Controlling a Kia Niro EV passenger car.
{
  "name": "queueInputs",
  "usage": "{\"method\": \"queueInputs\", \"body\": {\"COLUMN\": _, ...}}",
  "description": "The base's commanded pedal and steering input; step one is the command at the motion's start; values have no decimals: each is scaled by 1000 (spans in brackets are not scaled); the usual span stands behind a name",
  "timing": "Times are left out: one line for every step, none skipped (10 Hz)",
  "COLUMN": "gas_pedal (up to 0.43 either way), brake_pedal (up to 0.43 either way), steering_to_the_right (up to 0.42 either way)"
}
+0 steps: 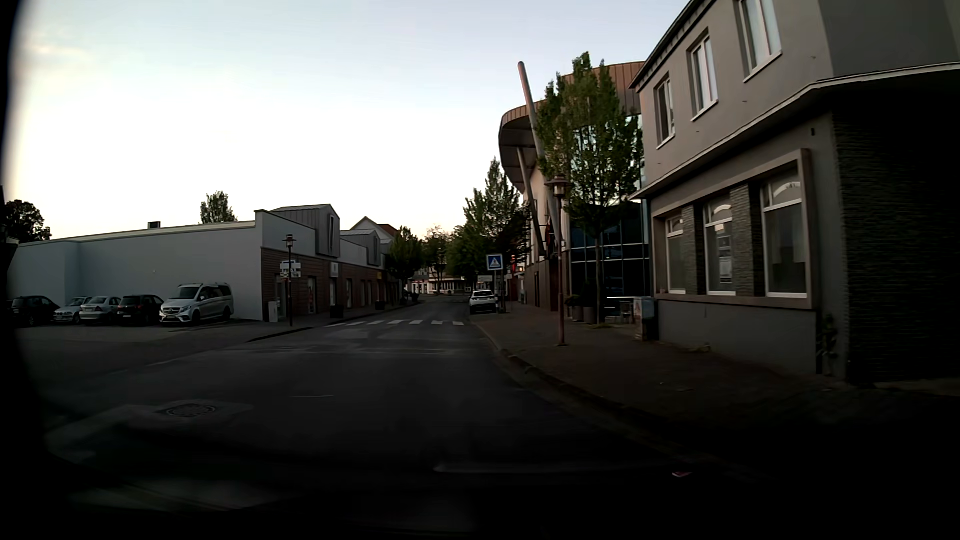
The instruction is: Follow the waypoints while adhering to traffic rules and regulations
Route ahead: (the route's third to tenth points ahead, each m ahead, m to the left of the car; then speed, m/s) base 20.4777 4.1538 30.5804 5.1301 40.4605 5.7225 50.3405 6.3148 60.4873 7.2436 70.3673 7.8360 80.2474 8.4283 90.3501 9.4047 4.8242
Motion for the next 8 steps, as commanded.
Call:
{"method": "queueInputs", "body": {"gas_pedal": 189, "brake_pedal": 6, "steering_to_the_right": -217}}
{"method": "queueInputs", "body": {"gas_pedal": 197, "brake_pedal": 6, "steering_to_the_right": -189}}
{"method": "queueInputs", "body": {"gas_pedal": 197, "brake_pedal": 6, "steering_to_the_right": -164}}
{"method": "queueInputs", "body": {"gas_pedal": 197, "brake_pedal": 6, "steering_to_the_right": -155}}
{"method": "queueInputs", "body": {"gas_pedal": 197, "brake_pedal": 6, "steering_to_the_right": -143}}
{"method": "queueInputs", "body": {"gas_pedal": 209, "brake_pedal": 6, "steering_to_the_right": -130}}
{"method": "queueInputs", "body": {"gas_pedal": 209, "brake_pedal": 6, "steering_to_the_right": -109}}
{"method": "queueInputs", "body": {"gas_pedal": 209, "brake_pedal": 6, "steering_to_the_right": -82}}
